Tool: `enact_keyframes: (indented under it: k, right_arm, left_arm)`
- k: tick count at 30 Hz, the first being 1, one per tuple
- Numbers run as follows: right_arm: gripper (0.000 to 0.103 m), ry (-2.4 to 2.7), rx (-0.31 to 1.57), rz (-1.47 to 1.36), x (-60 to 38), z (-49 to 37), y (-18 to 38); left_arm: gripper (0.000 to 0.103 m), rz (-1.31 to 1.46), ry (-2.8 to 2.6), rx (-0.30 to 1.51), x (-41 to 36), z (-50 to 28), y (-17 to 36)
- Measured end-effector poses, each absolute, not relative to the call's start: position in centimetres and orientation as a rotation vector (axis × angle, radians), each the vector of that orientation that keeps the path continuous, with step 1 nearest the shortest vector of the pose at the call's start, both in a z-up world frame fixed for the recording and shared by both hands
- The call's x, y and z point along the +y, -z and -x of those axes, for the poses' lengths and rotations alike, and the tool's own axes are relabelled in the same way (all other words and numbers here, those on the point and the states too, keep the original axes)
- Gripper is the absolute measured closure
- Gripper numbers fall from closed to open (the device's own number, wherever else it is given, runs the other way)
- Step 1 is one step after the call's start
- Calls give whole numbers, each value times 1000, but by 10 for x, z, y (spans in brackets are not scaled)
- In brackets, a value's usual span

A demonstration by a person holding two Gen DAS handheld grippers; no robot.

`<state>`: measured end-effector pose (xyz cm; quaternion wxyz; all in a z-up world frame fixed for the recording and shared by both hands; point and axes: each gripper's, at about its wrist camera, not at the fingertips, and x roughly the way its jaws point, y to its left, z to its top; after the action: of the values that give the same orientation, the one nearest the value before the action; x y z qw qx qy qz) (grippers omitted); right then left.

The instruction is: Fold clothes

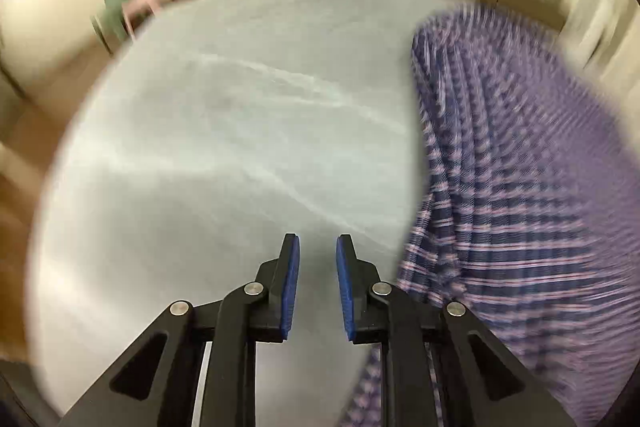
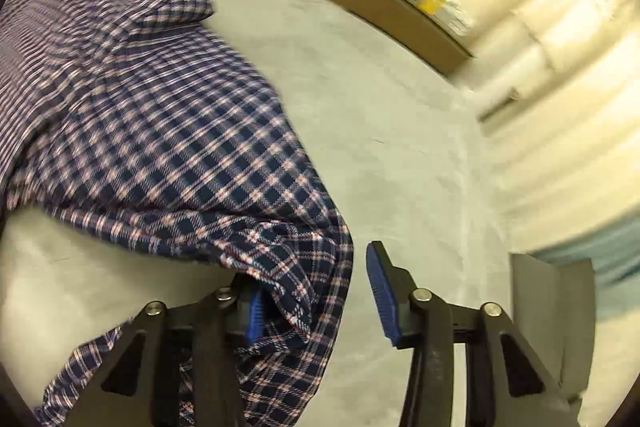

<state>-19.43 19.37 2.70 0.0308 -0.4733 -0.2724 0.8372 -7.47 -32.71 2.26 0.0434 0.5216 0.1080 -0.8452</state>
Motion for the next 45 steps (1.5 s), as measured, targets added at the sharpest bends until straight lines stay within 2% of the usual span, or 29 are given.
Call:
enact_keyframes:
  k: [2, 4, 6, 9, 11, 12, 13, 15, 17, 21, 23, 24, 27, 30, 32, 34, 36, 40, 43, 45]
  right_arm:
    - [54, -2668, -775, 1415, 191, 172, -49]
    - [54, -2812, -605, 1422, 180, 152, -76]
    - [54, -2956, -414, 1445, 165, 133, -99]
    - [51, -3187, -281, 1581, 105, 91, -111]
    - [50, -3260, -270, 1781, 68, 55, -101]
    - [50, -3254, -304, 1898, 53, 43, -89]
    - [50, -3232, -363, 2004, 39, 32, -76]
    - [50, -3161, -551, 2075, 23, 18, -58]
    - [52, -3137, -721, 1985, 21, 7, -58]
    - [51, -3080, -736, 1930, 36, 14, -68]
    - [48, -3070, -726, 1924, 41, 16, -70]
    - [48, -3069, -722, 1919, 47, 17, -70]
    - [46, -3073, -729, 1901, 64, 13, -67]
    - [43, -3075, -746, 1887, 69, 10, -66]
    - [29, -3071, -778, 1852, 71, 8, -66]
    - [21, -3067, -799, 1825, 73, 5, -68]
    - [20, -3065, -784, 1838, 73, 6, -68]
    - [20, -3051, -736, 1842, 76, 2, -73]
    - [21, -3001, -806, 1680, 83, 2, -83]
    - [28, -2961, -872, 1549, 90, -2, -93]
  left_arm:
    - [71, -1629, 2704, 512, -316, 45, -33]
    - [56, -1669, 2799, 633, -299, 17, -38]
    - [50, -1694, 2835, 655, -279, 3, -37]
    - [45, -1719, 2809, 534, -246, -3, -27]
    - [49, -1732, 2751, 364, -228, -2, -15]
    - [78, -1736, 2717, 315, -227, -1, -9]
    - [91, -1730, 2699, 313, -230, 2, -7]
    - [96, -1687, 2691, 331, -243, 6, -16]
    - [97, -1600, 2702, 332, -265, 9, -38]
    - [95, -1355, 2643, 380, -347, 34, -107]
    - [86, -1180, 2479, 228, -391, 53, -134]
    - [69, -1136, 2370, 171, -414, 60, -141]
    - [68, -1214, 2244, 193, -453, 68, -134]
    - [70, -1243, 2337, 99, -416, 53, -126]
    - [70, -1327, 2516, 60, -364, 38, -115]
    - [70, -1472, 2696, -13, -310, 15, -99]
    - [70, -1614, 2797, -135, -262, 4, -77]
    - [70, -1679, 2745, -367, -235, -10, -42]
    - [70, -1651, 2702, -291, -250, -30, -43]
    - [69, -1659, 2770, -231, -247, -46, -51]
